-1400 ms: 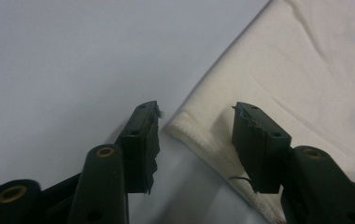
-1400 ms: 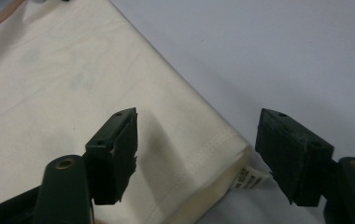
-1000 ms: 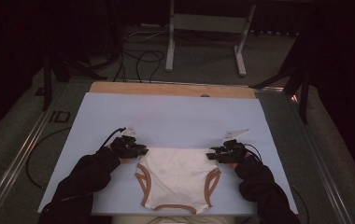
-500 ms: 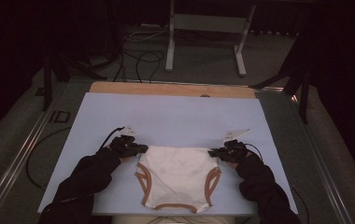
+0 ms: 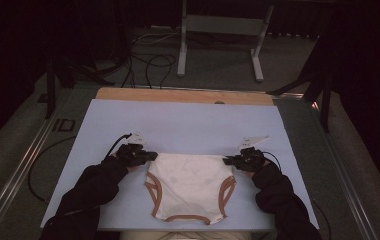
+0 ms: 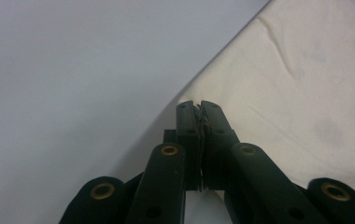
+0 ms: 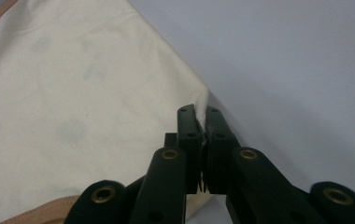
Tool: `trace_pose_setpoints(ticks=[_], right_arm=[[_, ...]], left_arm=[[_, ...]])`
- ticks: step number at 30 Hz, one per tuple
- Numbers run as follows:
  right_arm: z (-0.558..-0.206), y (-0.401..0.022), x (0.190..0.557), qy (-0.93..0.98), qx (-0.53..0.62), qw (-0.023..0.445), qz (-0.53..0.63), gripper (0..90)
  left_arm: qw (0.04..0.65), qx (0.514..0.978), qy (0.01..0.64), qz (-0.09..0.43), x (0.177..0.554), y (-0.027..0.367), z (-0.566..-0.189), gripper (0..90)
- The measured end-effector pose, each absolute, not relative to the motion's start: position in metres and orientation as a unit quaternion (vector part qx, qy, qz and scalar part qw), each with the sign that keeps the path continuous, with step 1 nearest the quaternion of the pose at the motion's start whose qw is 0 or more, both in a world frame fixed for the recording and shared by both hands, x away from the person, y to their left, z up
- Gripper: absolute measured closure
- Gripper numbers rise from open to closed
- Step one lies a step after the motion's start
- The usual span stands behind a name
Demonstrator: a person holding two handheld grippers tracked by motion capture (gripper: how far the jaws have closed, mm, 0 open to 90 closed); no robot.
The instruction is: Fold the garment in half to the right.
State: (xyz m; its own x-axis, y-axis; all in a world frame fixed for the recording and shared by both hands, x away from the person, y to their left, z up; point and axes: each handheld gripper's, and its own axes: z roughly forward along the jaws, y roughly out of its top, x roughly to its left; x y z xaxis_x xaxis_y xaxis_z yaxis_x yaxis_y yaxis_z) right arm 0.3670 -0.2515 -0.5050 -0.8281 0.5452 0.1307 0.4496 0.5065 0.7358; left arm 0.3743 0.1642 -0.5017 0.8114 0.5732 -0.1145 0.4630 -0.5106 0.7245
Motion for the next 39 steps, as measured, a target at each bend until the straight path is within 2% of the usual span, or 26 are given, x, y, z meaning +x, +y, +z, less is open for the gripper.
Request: trace_pose_setpoints(ticks=[39], right_arm=[[-0.496, -0.241, 0.432, 0.850, 0.331, 0.074, 0.403, 87.6]], left_arm=[[0.401, 0.845, 0.337, 0.108, 0.422, 0.167, -0.497, 88.5]])
